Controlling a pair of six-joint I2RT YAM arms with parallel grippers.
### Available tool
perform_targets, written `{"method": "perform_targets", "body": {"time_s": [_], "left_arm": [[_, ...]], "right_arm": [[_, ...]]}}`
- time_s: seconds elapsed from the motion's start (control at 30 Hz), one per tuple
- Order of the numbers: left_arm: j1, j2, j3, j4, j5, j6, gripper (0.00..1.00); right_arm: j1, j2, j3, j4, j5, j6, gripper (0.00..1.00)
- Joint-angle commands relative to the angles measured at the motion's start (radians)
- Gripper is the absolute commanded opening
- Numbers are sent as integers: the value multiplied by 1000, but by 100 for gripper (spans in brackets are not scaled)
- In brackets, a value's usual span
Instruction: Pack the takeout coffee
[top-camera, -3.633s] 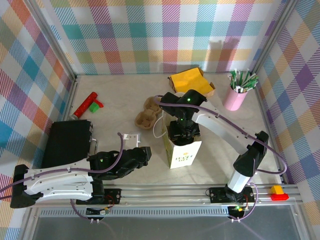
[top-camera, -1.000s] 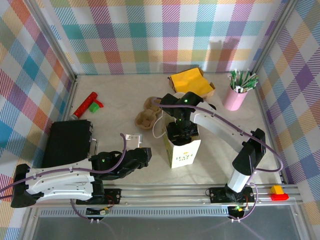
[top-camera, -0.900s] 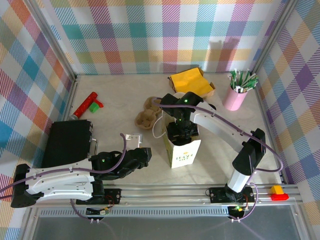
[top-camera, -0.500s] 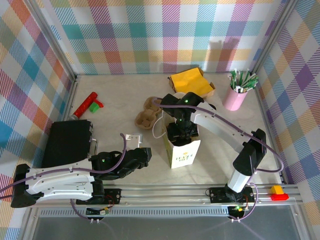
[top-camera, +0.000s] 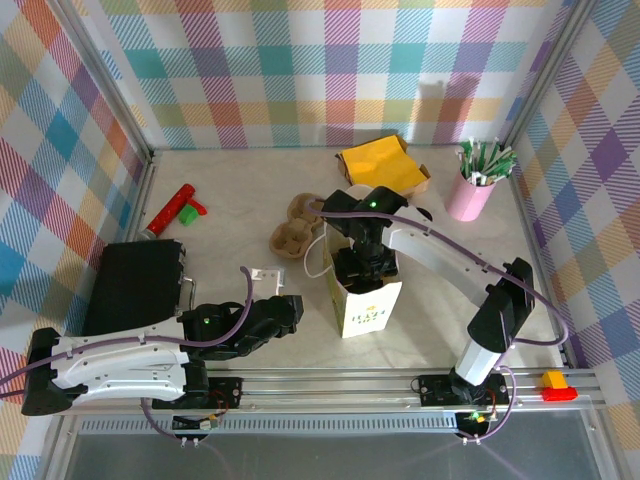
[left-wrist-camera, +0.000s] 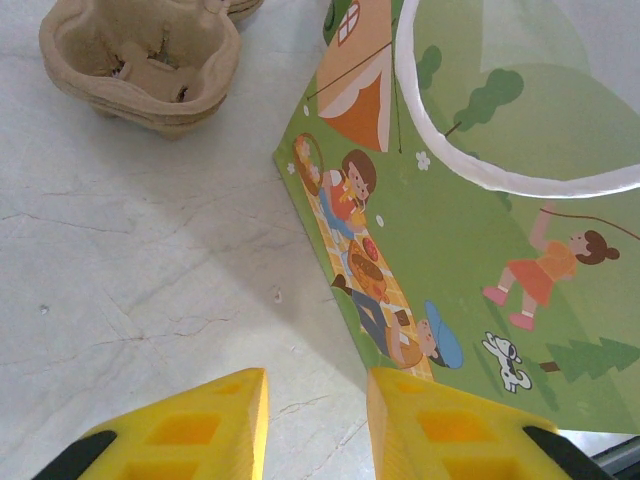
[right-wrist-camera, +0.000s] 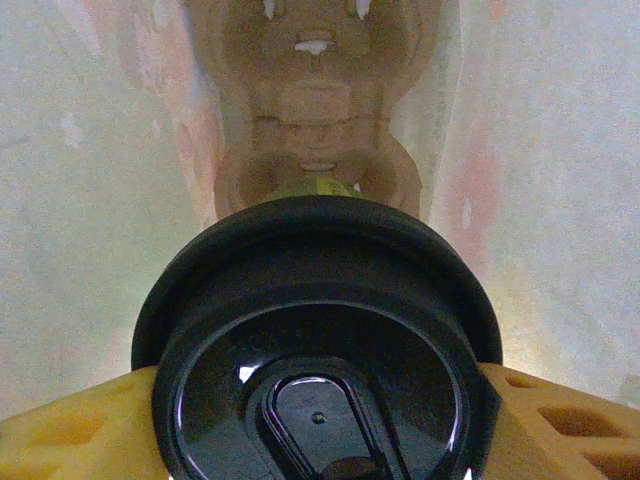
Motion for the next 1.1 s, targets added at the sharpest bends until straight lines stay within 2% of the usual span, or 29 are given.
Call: {"method": "perform_targets", "body": {"time_s": [0.0,1.07], "left_arm": [[-10,-9,2,8,-22,9,32],[-10,4,2,15,-26,10,32]], "right_arm": [[-3,-25,-11,3,-15,-6,47],[-1,-10,-80,61,-2,-21,46]]}}
